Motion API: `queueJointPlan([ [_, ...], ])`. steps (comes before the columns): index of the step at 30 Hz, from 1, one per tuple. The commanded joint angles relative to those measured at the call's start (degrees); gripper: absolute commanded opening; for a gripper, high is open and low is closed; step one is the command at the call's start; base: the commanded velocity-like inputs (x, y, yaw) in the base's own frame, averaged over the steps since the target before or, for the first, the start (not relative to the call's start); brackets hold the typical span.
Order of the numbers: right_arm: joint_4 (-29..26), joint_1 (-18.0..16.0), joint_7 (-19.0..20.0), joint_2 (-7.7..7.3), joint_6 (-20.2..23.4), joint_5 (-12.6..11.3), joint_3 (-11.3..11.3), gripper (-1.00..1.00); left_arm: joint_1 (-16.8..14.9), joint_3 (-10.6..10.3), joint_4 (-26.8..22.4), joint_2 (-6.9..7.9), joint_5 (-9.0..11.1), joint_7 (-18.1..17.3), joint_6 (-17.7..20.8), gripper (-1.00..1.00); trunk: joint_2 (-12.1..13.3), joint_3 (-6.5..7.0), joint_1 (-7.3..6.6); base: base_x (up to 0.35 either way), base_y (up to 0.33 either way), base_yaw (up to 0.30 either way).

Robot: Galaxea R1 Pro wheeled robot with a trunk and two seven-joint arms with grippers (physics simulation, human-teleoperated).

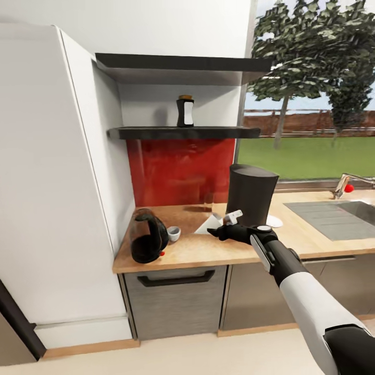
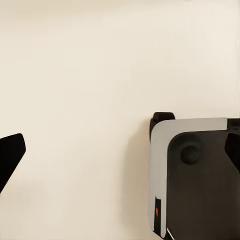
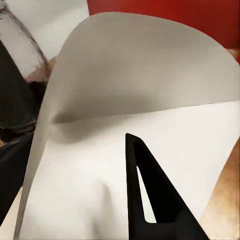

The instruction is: Set up a coffee station on the kitchen countertop: keep the coffee maker on the countertop, move the bottle of coffee from the kitchen shelf to the counter next to the coffee maker, place a paper coffee filter on top of the coffee maker, put the saucer next to the coffee maker with the coffee cup on the saucer, and place the electric kettle next to the coffee maker.

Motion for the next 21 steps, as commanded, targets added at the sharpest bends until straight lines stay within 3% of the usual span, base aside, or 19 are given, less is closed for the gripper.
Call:
queueJointPlan([
  [1, 0.0, 0.0, 0.0, -0.05, 0.4, -0.4, 0.2, -1.0, 0.0, 0.2, 0.1, -0.03, 0.2, -0.3, -0.1, 1.0, 0.0, -0.03, 0.02, 0.0, 0.0, -0.273],
  [5, 0.0, 0.0, 0.0, -0.05, 0.5, -0.4, 0.1, -1.0, 0.0, 0.2, 0.1, -0.04, 0.2, -0.3, -0.1, 1.0, 0.0, -0.03, 0.02, 0.0, -0.023, -0.273],
  [12, 0.0, 0.0, 0.0, -0.05, 0.5, -0.4, 0.1, -1.0, 0.0, 0.2, 0.0, -0.03, 0.1, -0.3, 0.0, 1.0, 0.0, -0.03, 0.02, 0.0, -0.238, -0.273],
  [21, 0.1, 0.0, -0.1, -0.05, 0.5, -0.4, 0.1, -1.0, 0.0, 0.2, 0.0, -0.03, 0.1, -0.3, -0.1, 1.0, 0.0, -0.03, 0.02, 0.18, -0.23, -0.273],
])
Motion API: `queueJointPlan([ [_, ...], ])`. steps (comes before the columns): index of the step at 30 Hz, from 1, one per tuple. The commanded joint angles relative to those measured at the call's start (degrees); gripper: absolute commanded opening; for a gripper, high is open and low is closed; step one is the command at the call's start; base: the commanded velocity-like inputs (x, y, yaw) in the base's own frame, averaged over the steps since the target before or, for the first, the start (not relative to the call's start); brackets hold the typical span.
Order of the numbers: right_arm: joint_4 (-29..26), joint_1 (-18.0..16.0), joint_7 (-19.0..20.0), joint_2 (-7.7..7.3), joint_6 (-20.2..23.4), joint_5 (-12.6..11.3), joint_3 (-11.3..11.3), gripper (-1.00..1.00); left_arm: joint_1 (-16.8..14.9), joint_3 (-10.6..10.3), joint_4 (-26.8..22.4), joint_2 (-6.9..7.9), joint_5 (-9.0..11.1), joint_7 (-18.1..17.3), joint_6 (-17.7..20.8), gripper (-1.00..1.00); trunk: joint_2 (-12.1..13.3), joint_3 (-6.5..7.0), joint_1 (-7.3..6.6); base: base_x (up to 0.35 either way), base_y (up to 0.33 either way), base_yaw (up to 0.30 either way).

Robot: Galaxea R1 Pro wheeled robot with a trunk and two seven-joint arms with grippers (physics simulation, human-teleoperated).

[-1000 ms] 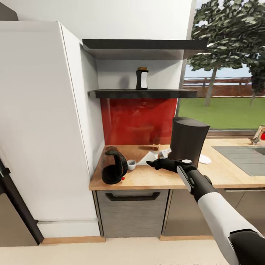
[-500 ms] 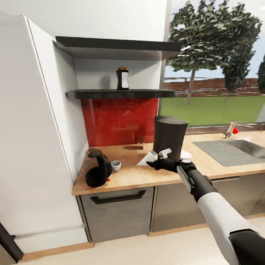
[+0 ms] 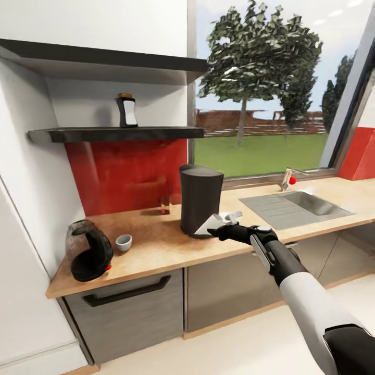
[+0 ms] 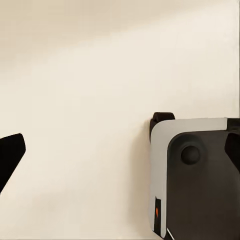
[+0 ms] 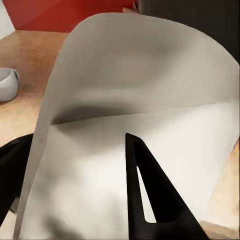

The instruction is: Set up a coffee station on the kitchen countertop: keep the coffee maker on the countertop, move the bottle of coffee from the kitchen shelf to the counter next to the coffee maker, place a paper coffee filter on top of the coffee maker, put the saucer next to the coffee maker with the coffee cup on the saucer, and place the electric kettle next to the coffee maker.

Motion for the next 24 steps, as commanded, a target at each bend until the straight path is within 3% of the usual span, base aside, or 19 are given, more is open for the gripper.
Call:
queueJointPlan([
  [1, -0.1, 0.0, 0.0, -0.06, 0.4, -0.4, 0.1, -1.0, 0.0, 0.2, 0.1, 0.01, 0.2, -0.3, -0.1, 1.0, 0.0, -0.03, 0.04, 0.183, -0.225, -0.273],
  [13, 0.0, 0.0, 0.0, -0.06, 0.4, -0.4, 0.1, -1.0, 0.0, 0.2, 0.3, 0.01, 0.3, -0.3, 0.0, 1.0, 0.0, -0.03, 0.04, 0.17, -0.235, -0.255],
  [19, 0.0, 0.0, -0.1, -0.06, 0.4, -0.4, 0.1, -1.0, 0.4, 0.2, 2.7, 0.01, 0.2, -0.2, 0.4, 1.0, 0.0, -0.03, 0.04, 0.233, -0.203, -0.063],
  [24, 0.0, 0.0, -0.1, -0.16, 0.4, -0.3, 0.1, -1.0, 0.4, 0.2, 6.7, 0.01, 0.2, 2.9, 0.6, 1.0, 0.0, -0.03, 0.04, 0.243, -0.195, -0.003],
])
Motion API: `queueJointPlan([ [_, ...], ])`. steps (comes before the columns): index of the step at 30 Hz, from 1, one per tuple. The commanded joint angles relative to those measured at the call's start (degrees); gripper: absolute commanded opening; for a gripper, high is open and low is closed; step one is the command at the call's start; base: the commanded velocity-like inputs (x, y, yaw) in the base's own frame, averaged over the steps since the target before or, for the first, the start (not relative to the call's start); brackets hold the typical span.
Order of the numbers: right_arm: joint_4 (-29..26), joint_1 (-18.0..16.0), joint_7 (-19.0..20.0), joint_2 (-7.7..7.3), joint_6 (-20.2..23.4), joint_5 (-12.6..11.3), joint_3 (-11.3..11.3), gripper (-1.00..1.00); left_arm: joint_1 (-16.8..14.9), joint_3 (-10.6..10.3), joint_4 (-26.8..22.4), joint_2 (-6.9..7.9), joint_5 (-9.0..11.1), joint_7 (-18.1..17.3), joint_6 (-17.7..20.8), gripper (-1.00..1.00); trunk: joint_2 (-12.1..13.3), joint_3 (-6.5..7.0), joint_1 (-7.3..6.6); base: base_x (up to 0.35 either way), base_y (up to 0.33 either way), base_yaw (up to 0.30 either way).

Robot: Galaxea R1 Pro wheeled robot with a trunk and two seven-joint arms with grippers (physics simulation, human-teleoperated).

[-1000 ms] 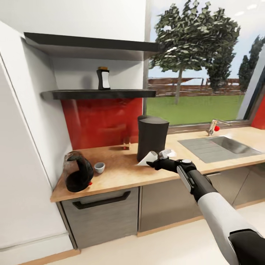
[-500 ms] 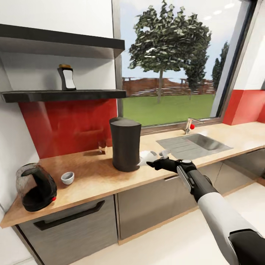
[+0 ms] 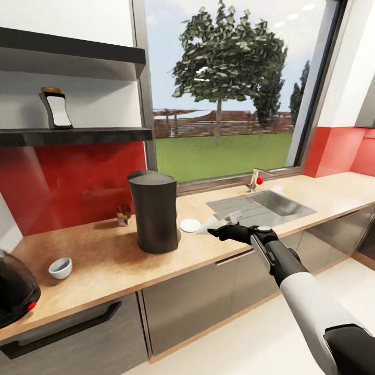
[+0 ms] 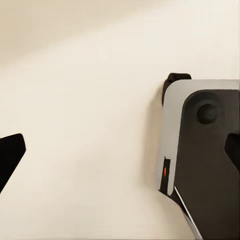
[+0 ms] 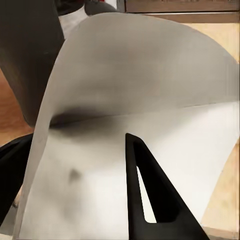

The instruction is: Set up a coffee station on the kitchen countertop: keep the coffee maker on the countertop, move the bottle of coffee from the kitchen shelf to the counter next to the coffee maker, place a paper coffee filter on top of the coffee maker, put the saucer next to the coffee maker with the coffee cup on the saucer, and place the electric kettle next to the coffee maker.

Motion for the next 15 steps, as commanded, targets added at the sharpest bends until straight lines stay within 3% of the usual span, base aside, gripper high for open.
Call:
queueJointPlan([
  [1, -0.1, 0.0, 0.0, -0.06, 0.4, -0.4, 0.2, -1.0, 0.0, 0.2, 0.5, 0.02, 0.2, 1.0, -0.2, 1.0, 0.0, -0.03, 0.05, 0.243, -0.195, -0.001],
  [6, -2.0, 0.0, 0.0, -0.44, 0.4, -0.4, 0.0, -1.0, 1.5, 0.2, 1.1, -1.1, 0.3, 7.8, 0.1, 1.0, 0.0, -0.03, 0.05, 0.243, -0.195, 0.174],
  [10, -2.9, 0.0, -0.1, -0.42, 0.4, -0.4, 0.1, -1.0, 1.7, 0.2, 1.1, -2.41, 0.3, 13.4, 4.0, 1.0, 0.0, -0.03, 0.05, 0.243, -0.195, 0.266],
  [15, -3.1, 0.0, 0.0, -0.69, 0.4, -0.4, 0.0, -1.0, 1.8, 0.2, 1.0, -3.95, 0.2, 16.7, 6.7, 1.0, 0.0, -0.03, 0.05, 0.242, -0.196, 0.273],
])
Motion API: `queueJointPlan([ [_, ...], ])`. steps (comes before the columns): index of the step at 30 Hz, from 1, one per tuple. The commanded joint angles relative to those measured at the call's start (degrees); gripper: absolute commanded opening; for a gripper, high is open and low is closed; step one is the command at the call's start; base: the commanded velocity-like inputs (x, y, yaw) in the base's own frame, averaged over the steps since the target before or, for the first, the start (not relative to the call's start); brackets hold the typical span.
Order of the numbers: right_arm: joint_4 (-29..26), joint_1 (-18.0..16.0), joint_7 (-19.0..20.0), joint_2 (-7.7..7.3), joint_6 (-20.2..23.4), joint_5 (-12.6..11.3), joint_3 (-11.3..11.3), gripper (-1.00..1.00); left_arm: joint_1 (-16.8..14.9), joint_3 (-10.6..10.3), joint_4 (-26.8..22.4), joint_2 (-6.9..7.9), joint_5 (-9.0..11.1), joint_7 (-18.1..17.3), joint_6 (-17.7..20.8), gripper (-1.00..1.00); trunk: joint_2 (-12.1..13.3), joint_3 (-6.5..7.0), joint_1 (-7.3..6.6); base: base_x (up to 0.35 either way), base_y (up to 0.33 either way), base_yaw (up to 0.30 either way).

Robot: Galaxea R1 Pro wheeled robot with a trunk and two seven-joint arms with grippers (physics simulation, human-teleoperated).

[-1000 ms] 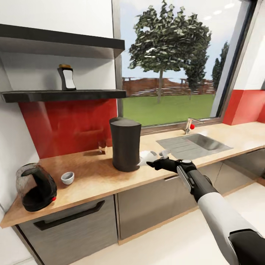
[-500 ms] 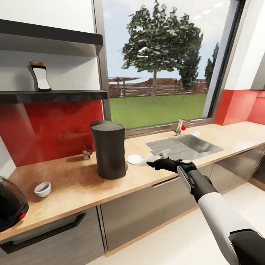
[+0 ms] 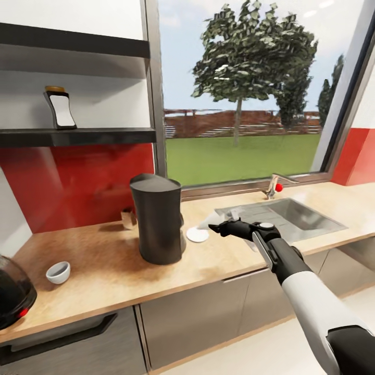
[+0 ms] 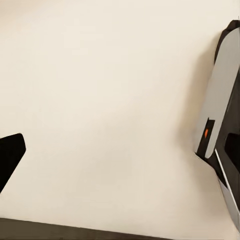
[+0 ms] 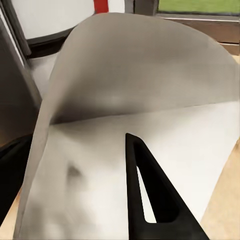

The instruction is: Set up a coffee station on the kitchen countertop: keep the coffee maker on the countertop, move the bottle of coffee from the kitchen shelf to the counter next to the coffee maker, place a paper coffee filter on top of the coffee maker, put the saucer next to the coffee maker with the coffee cup on the saucer, and place the electric kettle next to the coffee maker.

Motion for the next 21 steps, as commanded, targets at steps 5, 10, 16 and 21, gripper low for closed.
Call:
queueJointPlan([
  [5, 0.0, 0.0, 0.0, -0.13, 0.4, -0.3, 0.1, -1.0, -0.1, 0.2, 0.0, -0.81, 0.2, 0.4, 0.3, 1.0, 0.0, -0.03, 0.04, 0.236, -0.199, 0.274],
  [10, 0.0, 0.0, 0.0, -0.14, 0.4, -0.3, 0.1, -1.0, -0.1, 0.2, 0.0, -1.5, 0.1, 0.4, 0.3, 1.0, 0.0, -0.03, 0.04, 0.152, -0.261, 0.274],
  [16, 0.1, 0.0, 0.0, -0.15, 0.4, -0.3, 0.0, -1.0, -0.1, 0.1, 0.0, -2.05, 0.0, 0.4, 0.2, 1.0, 0.0, -0.03, 0.04, 0.042, -0.294, 0.274],
  [21, 0.1, 0.0, 0.0, -0.17, 0.4, -0.2, 0.0, -1.0, -0.1, 0.2, -0.1, -2.26, 0.0, 0.4, 0.2, 1.0, 0.0, -0.03, 0.04, 0.002, -0.301, 0.274],
])
